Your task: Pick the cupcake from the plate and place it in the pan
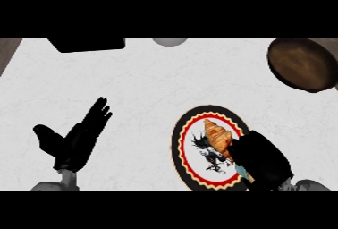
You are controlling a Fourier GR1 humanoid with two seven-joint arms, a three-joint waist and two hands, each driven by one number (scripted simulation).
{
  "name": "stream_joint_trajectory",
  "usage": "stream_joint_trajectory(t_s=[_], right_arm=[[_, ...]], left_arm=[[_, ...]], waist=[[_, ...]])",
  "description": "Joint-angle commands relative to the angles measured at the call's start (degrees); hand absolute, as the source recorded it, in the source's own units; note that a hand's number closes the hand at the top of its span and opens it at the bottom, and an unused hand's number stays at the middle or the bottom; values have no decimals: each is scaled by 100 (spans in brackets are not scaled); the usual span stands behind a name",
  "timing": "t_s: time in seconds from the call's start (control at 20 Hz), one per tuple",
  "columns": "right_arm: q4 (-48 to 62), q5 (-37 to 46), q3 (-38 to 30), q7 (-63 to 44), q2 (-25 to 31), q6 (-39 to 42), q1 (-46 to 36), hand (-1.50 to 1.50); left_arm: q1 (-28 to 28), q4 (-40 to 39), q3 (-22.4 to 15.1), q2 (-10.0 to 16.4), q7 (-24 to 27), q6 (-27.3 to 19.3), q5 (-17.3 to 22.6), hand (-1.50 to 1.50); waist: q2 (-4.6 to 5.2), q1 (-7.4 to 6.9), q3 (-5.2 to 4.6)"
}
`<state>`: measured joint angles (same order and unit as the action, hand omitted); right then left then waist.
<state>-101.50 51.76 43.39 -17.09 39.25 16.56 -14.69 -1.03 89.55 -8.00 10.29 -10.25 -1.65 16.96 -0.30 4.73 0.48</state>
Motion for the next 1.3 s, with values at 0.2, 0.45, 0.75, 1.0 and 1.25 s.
stream_joint_trajectory(t_s=[0.2,0.45,0.75,1.0,1.25], right_arm=[[-542,-1404,-2151,1689,909,-2449,1035,150],[-461,-3433,-3426,2629,907,-2523,1641,150],[699,-5348,-4696,4221,1017,-1695,2309,150],[2766,-5117,-4666,4826,666,-1232,1056,150],[4342,-4308,-4830,5605,642,-1632,57,150]], left_arm=[[217,126,36,-4,-35,0,75,0],[183,322,31,101,-127,82,88,0],[126,258,-87,-8,-138,59,1,0],[-505,-15,-154,-96,-427,177,-11,0],[-646,-324,-128,-263,-185,179,-146,0]], waist=[[-43,75,0],[-25,-52,-12],[13,-230,-22],[70,-579,-36],[73,-589,-39]])
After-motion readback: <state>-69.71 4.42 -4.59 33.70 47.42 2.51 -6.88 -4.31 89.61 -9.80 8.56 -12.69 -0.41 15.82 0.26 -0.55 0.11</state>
